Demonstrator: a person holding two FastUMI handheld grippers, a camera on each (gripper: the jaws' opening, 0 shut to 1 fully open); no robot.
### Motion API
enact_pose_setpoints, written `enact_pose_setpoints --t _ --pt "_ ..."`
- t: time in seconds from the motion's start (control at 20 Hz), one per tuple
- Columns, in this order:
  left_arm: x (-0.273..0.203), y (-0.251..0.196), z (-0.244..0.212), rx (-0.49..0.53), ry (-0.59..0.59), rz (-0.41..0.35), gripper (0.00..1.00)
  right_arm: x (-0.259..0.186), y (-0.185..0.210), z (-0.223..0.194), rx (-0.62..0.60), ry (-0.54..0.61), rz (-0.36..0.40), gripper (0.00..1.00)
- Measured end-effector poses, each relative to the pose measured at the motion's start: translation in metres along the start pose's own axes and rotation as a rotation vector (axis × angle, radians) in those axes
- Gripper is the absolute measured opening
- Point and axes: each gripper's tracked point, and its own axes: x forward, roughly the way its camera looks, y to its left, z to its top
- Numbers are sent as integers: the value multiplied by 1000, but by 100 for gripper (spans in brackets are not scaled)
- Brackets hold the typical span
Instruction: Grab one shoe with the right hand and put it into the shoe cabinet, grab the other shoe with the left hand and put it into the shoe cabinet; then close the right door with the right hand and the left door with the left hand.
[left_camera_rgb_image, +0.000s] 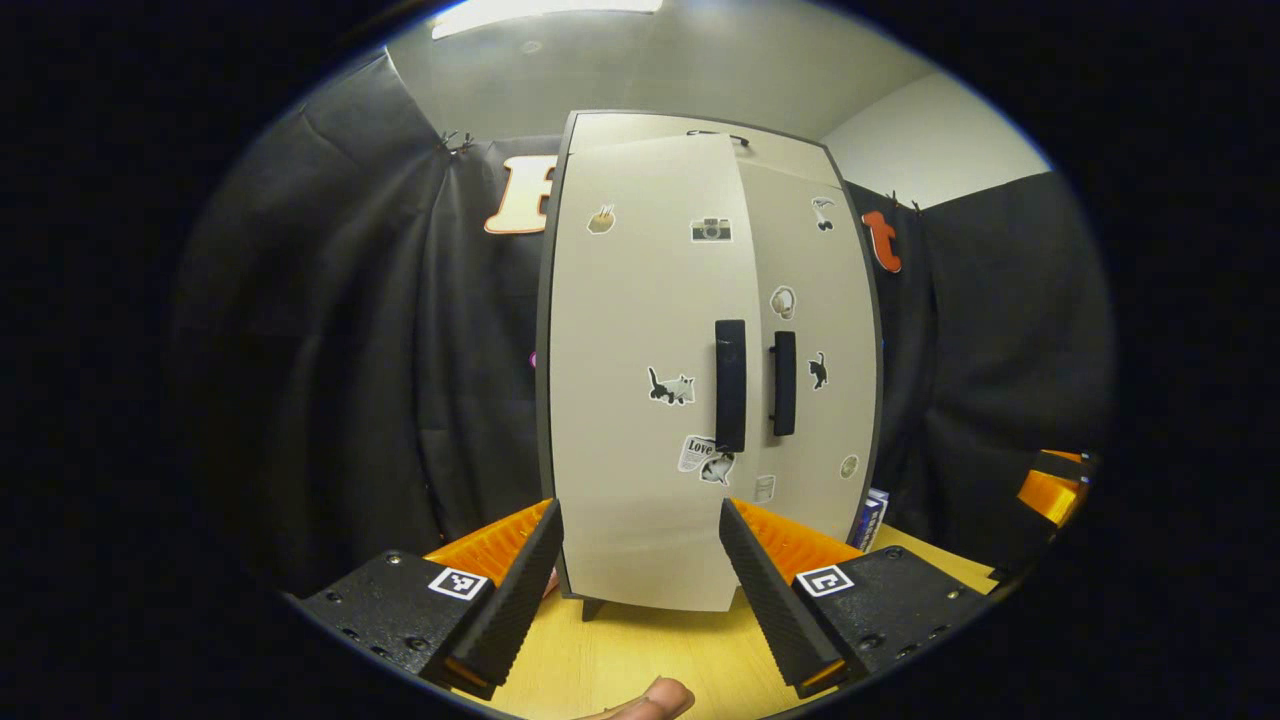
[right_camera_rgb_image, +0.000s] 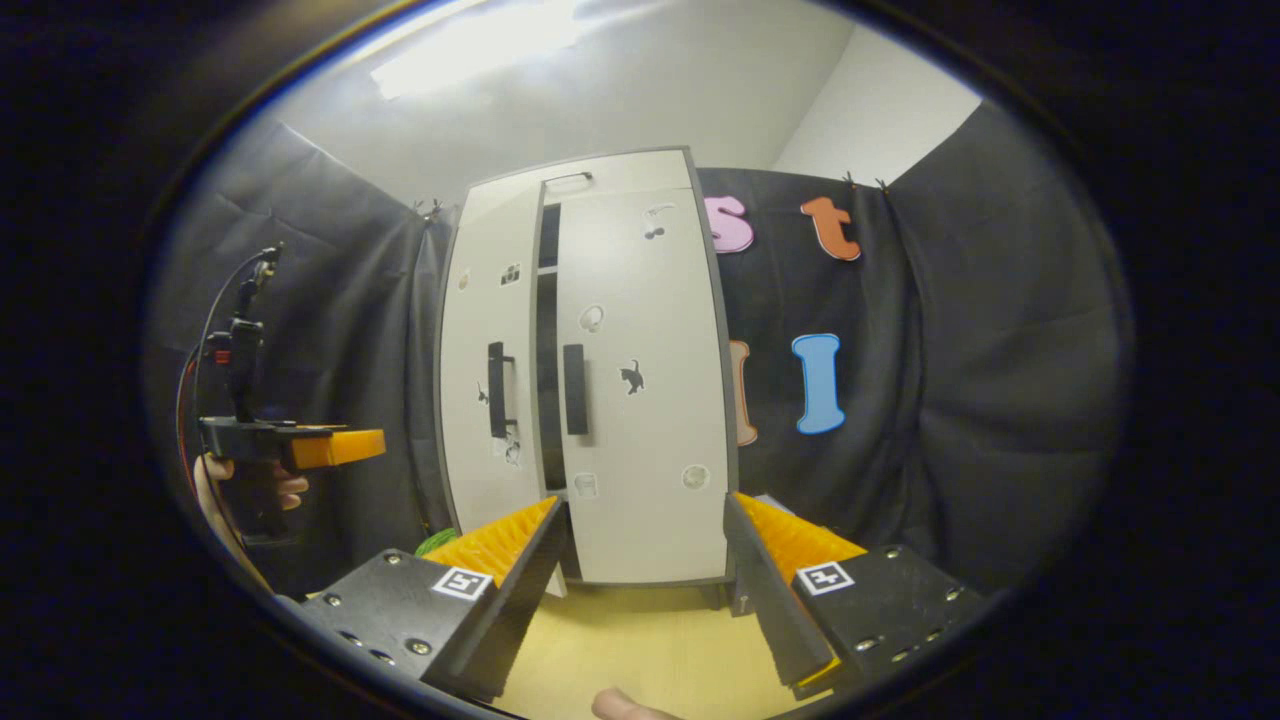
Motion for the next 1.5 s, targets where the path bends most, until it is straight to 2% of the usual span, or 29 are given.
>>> enact_pose_setpoints --t 0.1,0.2,0.45,0.55,0.8,1.0,1.3,1.5 --pt "-14 0 -9 -19 7 3 96 -4 7 -3 8 4 20 92" --pt "-31 4 -15 -36 -10 13 97 -15 10 -12 0 17 39 95" --pt "-78 7 -37 -64 -48 24 95 -35 2 -19 -50 2 -6 92" --pt "-88 -2 -38 -24 -46 -6 96 -34 2 -17 -32 0 -9 95" --pt "-94 -4 -22 -1 -84 -7 96 -37 0 -12 -25 -11 -11 93" --pt "-92 -13 -33 -19 -50 -39 96 -38 -1 -11 -28 -18 -16 92" --pt "-94 -12 -28 -12 -62 -21 96 -40 -5 -12 -12 -19 -16 95" --pt "-96 -16 -29 -6 -57 -27 96 -40 -7 -14 -14 -21 -23 93"
